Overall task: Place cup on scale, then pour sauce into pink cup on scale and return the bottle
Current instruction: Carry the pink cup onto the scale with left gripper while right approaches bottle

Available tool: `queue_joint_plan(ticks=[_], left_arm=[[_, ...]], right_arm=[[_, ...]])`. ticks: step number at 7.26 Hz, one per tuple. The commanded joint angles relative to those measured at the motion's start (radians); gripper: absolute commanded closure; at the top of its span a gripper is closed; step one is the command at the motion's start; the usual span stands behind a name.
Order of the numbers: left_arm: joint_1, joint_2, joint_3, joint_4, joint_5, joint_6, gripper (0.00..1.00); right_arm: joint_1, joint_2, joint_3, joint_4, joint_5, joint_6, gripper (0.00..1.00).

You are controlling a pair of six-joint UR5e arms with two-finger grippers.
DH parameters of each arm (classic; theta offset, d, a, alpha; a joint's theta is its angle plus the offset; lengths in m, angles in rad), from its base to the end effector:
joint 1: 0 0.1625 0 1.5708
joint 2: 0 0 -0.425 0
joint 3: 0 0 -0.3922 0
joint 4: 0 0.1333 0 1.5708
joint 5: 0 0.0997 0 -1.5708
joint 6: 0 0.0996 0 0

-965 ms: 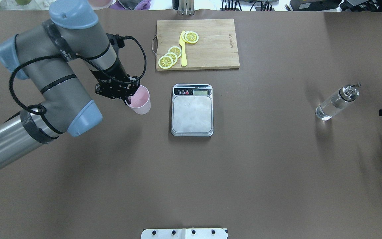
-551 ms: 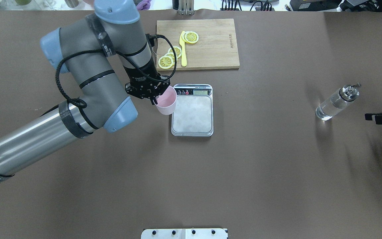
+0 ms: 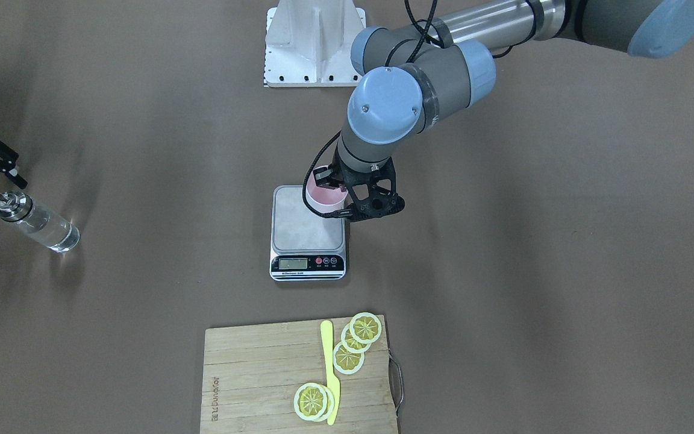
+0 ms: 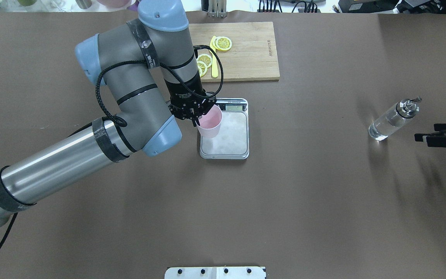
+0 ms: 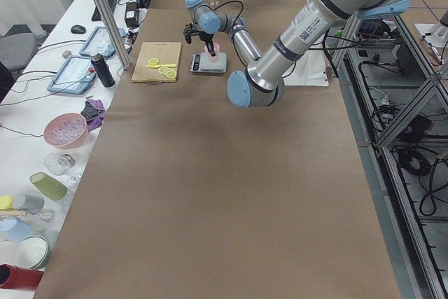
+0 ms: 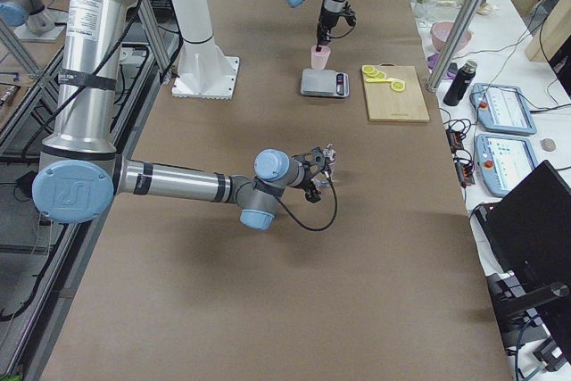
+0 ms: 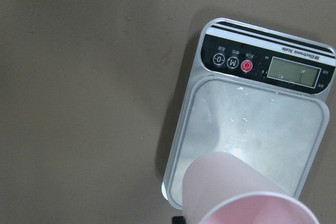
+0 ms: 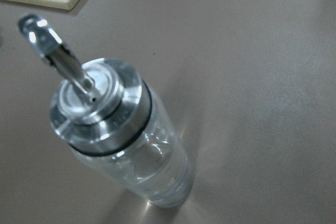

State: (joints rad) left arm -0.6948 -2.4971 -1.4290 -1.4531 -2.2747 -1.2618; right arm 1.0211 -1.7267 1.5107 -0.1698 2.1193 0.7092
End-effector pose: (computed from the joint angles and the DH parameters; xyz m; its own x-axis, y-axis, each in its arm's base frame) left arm 0.5264 -0.5283 0.1388 0.6300 -0.2232 -0.7438 -0.0115 0.9550 -0.2964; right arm -0.1570 -0.4120 0.6060 0.4887 -0.4419 0.7523 -0.1603 0.8021 0.5753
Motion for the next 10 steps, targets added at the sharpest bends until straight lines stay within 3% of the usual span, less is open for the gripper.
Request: queue_joint_plan(ticks=[1,6,7,8,9,10], left_arm=[[0.009,-0.005,0.019,-0.023,0.003,-0.013,1.00],[0.026,0.006,0.055,-0.084,0.007,-0.021,1.00],[0.026,0.017,0.055,-0.114,0.007,-0.022,0.64],[0.026,0.018,0.053,-0.118,0.007,-0.022,0.12],[0.026,0.018,0.050,-0.118,0.007,-0.028,0.02],[0.025,0.018,0.045,-0.116,0.007,-0.028,0.02]], right_arm=[[-0.027,0.047,-0.050,0.056,-0.042,0.001,0.00],[-0.050,0.071,-0.063,0.081,-0.055,0.001,0.00],[-0.053,0.076,-0.063,0.081,-0.062,0.003,0.00],[-0.055,0.076,-0.063,0.082,-0.071,0.001,0.00],[-0.059,0.079,-0.063,0.082,-0.084,0.001,0.00],[-0.062,0.081,-0.070,0.102,-0.103,0.001,0.00]])
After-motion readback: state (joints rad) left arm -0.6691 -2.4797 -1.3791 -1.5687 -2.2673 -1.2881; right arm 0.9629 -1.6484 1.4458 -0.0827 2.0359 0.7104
